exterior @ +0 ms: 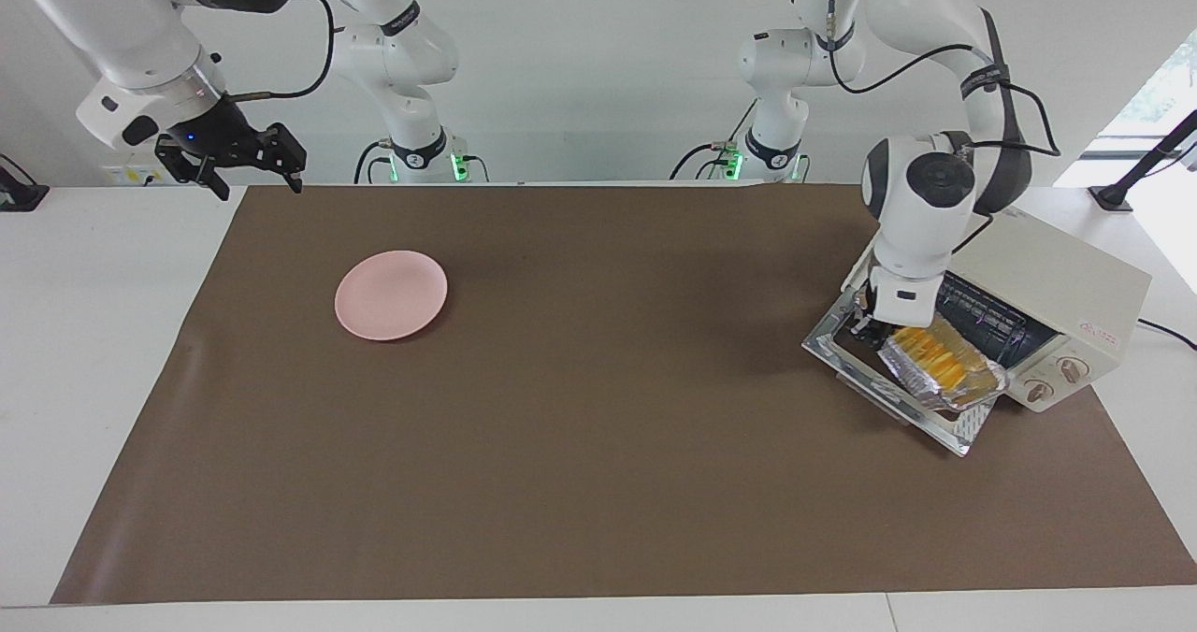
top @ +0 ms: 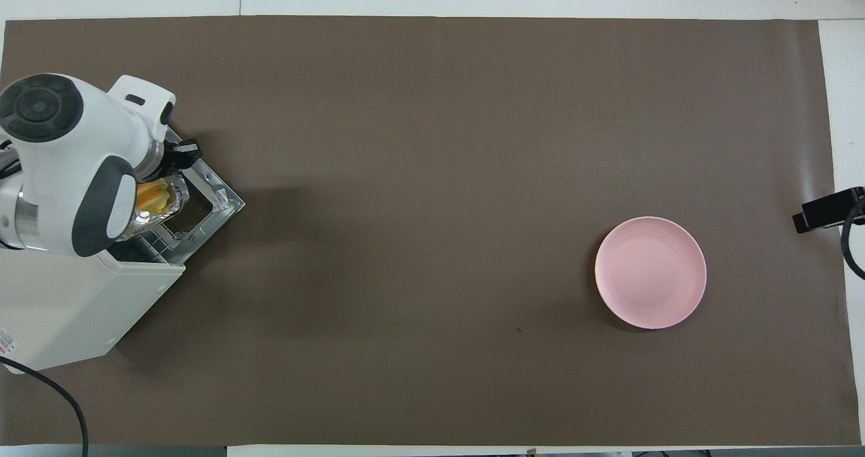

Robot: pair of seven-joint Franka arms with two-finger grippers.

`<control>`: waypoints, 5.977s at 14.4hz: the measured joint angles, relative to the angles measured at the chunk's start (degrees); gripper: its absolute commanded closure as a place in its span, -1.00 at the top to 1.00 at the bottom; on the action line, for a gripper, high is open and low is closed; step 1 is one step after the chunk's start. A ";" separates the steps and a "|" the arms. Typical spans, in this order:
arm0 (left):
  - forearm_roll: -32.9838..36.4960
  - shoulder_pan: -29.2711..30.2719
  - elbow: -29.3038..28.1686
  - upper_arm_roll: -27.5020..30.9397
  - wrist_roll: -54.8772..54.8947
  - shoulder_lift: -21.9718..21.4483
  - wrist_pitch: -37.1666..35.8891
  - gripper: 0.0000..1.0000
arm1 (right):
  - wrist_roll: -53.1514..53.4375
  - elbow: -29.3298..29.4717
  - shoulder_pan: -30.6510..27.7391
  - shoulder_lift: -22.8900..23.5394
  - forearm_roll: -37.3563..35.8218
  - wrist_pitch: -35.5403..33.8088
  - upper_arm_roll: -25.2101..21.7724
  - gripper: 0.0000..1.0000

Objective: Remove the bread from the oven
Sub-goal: 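Pull the foil tray out of the oven with the left gripper, then set the foil tray on the table while the right gripper approaches, then grasp the foil tray edge with the right gripper while the left retracts, then slide the foil tray toward the pink plate with the right gripper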

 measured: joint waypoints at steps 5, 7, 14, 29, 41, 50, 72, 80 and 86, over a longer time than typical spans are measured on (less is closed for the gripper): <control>-4.79 -17.80 10.16 -0.39 -0.67 4.14 -5.26 -1.00 | 0.00 -0.26 0.00 0.01 0.00 1.32 -0.01 1.00; -7.45 -23.64 11.80 -0.40 -0.89 5.53 -6.25 -1.00 | 0.00 -0.88 0.00 0.01 0.00 1.83 -0.02 1.00; -8.04 -36.11 19.72 -0.19 -6.82 19.05 -6.28 -1.00 | 1.68 -4.22 -0.05 -0.28 0.00 7.14 0.01 1.00; -8.03 -27.57 22.74 2.80 -7.04 9.88 -15.76 1.00 | 17.14 -11.59 6.50 4.89 0.02 21.28 1.01 1.00; -10.11 1.85 19.87 2.66 28.42 -9.82 -42.57 1.00 | 56.13 -7.35 27.19 19.41 0.99 34.41 1.41 1.00; -13.93 4.93 16.42 2.37 28.14 -12.92 -42.31 1.00 | 64.49 -11.41 34.49 26.10 -0.18 42.69 1.26 0.45; -13.95 5.49 15.66 2.62 28.07 -12.76 -42.45 1.00 | 28.32 6.63 12.05 25.58 6.91 27.72 0.03 -1.00; -13.95 5.49 15.66 2.62 28.07 -12.76 -42.45 1.00 | 8.96 6.36 3.41 34.41 9.03 37.71 0.10 -1.00; -13.95 5.49 15.66 2.62 28.07 -12.76 -42.45 1.00 | 6.61 6.39 2.84 37.21 9.25 42.11 0.15 -1.00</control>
